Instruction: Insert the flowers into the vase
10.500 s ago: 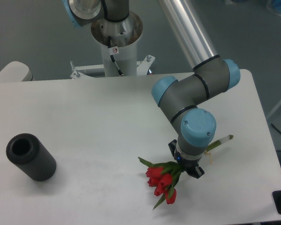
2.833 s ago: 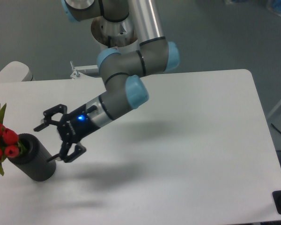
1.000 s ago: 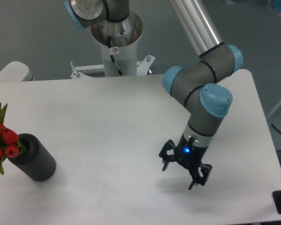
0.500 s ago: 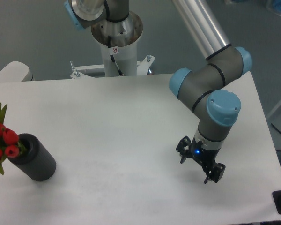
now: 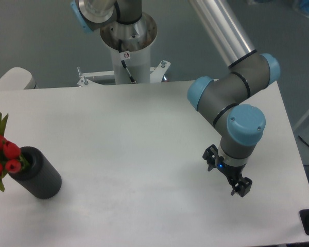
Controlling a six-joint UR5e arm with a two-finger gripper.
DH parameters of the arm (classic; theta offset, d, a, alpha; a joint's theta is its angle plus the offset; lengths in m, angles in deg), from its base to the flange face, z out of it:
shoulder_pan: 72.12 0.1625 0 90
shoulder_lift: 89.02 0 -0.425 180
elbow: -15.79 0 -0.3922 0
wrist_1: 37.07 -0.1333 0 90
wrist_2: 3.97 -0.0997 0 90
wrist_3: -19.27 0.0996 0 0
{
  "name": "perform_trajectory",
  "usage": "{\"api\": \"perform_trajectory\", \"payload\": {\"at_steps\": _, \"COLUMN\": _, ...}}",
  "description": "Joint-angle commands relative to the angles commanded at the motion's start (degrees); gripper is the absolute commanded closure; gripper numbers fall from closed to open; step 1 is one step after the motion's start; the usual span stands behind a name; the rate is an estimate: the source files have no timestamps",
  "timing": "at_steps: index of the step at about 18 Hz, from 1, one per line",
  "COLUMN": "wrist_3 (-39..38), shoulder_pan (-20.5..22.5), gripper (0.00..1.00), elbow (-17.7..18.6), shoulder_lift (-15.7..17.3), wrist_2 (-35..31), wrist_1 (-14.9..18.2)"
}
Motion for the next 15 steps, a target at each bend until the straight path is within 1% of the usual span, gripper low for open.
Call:
{"api": "perform_trajectory", "payload": {"at_steps": 5, "wrist_3": 1.58, "shoulder_pan": -0.09, "gripper": 0.0, "elbow": 0.0, "shoulder_lift": 0.0, "wrist_2": -0.54, "wrist_1": 0.44}}
{"api": "perform_trajectory", "payload": {"at_steps": 15, "wrist_3": 1.58, "shoulder_pan": -0.35, "gripper": 0.0, "elbow": 0.27, "shoulder_lift": 0.09, "wrist_2": -0.8, "wrist_1": 0.18}}
